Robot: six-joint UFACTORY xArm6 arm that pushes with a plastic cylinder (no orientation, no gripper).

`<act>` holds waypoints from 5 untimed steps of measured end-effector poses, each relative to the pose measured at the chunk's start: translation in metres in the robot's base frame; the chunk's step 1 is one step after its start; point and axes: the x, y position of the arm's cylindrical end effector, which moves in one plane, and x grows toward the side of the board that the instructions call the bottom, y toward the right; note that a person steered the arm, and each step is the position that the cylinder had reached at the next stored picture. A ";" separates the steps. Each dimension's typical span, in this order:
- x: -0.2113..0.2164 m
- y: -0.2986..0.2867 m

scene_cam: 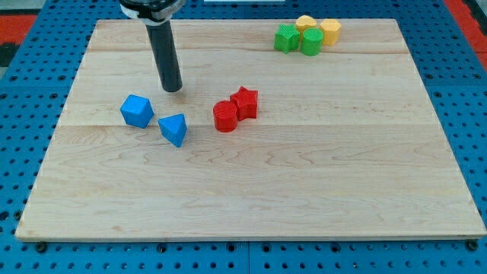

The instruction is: Push the blue cube along with the blue triangle towards down and right

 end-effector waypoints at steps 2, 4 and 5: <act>0.049 -0.077; 0.030 -0.048; 0.047 -0.020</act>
